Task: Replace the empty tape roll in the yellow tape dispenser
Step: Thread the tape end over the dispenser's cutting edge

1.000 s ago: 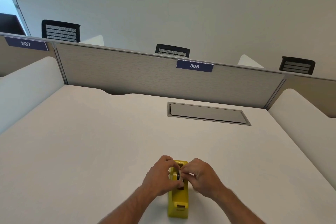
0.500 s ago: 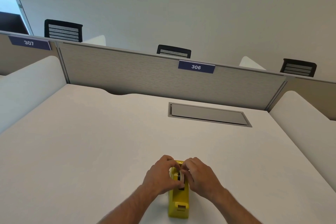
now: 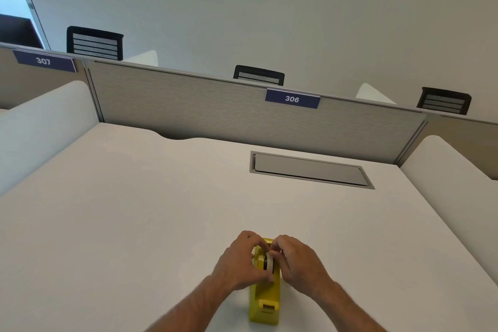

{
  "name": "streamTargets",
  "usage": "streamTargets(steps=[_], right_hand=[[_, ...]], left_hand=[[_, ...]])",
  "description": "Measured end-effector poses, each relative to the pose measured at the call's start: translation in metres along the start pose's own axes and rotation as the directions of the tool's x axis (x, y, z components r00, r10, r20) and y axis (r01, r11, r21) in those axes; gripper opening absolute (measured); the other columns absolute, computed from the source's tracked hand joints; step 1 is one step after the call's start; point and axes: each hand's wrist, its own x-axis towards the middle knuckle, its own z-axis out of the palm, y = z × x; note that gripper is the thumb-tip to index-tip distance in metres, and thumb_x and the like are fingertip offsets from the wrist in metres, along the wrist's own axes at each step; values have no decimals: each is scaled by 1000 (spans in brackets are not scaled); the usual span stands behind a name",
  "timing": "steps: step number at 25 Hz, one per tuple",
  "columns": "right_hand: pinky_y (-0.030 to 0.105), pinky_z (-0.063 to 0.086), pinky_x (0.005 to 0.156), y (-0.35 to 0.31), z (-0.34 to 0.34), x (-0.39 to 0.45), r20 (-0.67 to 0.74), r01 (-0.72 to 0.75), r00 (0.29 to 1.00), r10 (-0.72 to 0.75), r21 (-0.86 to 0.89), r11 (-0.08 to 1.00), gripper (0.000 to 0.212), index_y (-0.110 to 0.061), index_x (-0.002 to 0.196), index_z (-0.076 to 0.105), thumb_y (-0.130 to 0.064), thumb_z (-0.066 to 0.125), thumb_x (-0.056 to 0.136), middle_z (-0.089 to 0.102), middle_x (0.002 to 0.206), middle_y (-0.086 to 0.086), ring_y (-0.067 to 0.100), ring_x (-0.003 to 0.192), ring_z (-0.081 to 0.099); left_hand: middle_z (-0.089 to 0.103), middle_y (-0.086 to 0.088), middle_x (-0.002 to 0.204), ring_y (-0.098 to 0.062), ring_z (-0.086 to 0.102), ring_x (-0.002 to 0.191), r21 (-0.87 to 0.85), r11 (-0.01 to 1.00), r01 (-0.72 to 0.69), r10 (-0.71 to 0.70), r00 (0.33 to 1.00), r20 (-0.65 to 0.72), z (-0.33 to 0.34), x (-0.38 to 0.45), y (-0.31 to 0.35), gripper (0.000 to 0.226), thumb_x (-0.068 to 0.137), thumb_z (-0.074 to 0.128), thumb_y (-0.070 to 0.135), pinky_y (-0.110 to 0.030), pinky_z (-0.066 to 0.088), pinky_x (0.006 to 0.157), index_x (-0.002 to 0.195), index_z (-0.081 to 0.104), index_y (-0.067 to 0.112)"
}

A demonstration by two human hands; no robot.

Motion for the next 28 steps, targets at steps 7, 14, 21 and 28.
streamTargets(steps=[7, 14, 21, 28], right_hand=[[30, 53, 66, -4, 2, 1, 10, -38, 999, 38, -4, 999, 11, -25, 92, 53, -31, 48, 100, 58, 88, -12, 12, 79, 55], [29, 51, 63, -8, -4, 2, -39, -50, 998, 50, 7, 999, 14, -23, 93, 54, -33, 48, 100, 61, 89, -9, 14, 76, 57], [30, 54, 59, -13, -4, 0, -99, -79, 992, 81, 21, 997, 10, -23, 93, 55, -29, 52, 100, 61, 86, -11, 14, 72, 58], [27, 55, 57, -17, -7, -1, -167, -99, 980, 106, 54, 994, 8, -20, 94, 58, -24, 55, 100, 62, 84, -10, 13, 68, 59]], left_hand=[[44, 14, 129, -10, 53, 106, -73, 997, 35, -37, 999, -26, 3, 2, 0, 53, 61, 83, 50, -31, 53, 90, 111, 68, 37], [45, 19, 120, -8, 53, 103, -71, 995, 64, -66, 997, -30, 4, 3, -2, 57, 51, 87, 53, -27, 54, 84, 102, 67, 39], [44, 24, 119, -6, 55, 99, -72, 996, 44, -48, 997, -53, 5, 0, -3, 57, 48, 88, 53, -19, 50, 75, 99, 64, 45], [38, 28, 121, -4, 56, 100, -4, 1000, 28, -28, 996, -80, 10, -4, -4, 57, 52, 86, 57, -25, 53, 79, 101, 58, 47]])
